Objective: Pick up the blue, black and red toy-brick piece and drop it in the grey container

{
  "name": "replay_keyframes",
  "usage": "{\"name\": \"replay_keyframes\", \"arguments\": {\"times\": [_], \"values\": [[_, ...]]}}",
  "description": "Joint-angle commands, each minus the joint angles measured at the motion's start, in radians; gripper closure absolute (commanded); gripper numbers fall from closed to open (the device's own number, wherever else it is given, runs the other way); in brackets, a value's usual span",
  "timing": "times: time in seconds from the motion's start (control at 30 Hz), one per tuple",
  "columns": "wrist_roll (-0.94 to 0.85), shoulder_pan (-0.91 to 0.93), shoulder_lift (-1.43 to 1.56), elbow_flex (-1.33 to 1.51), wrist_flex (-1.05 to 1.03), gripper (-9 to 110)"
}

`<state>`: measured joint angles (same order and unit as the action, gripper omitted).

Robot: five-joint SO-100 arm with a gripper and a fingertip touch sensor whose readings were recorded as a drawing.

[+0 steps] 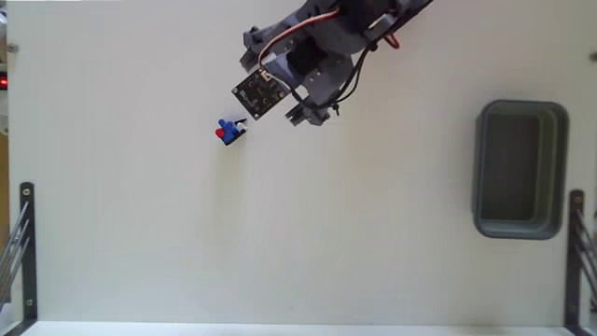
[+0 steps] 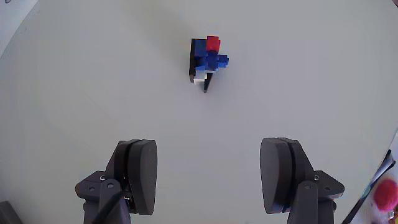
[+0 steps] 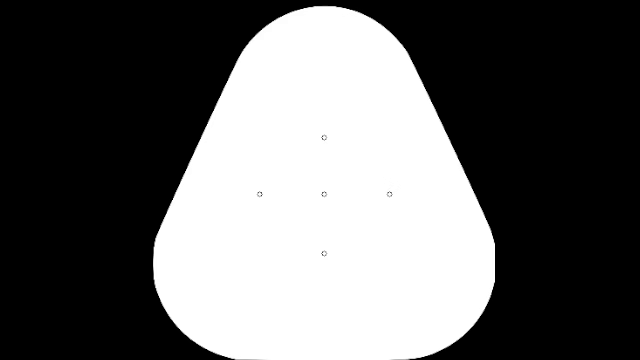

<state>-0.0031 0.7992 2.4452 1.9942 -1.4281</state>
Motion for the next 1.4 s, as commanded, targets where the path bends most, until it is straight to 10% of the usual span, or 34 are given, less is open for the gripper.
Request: {"name": "replay_keyframes", "arguments": {"times": [0.0,1.37], "values": [[0.003,0.001,0.035,0.005,-0.002,-9],[0.003,0.001,-0.222,-0.053,0.196,-9]]}}
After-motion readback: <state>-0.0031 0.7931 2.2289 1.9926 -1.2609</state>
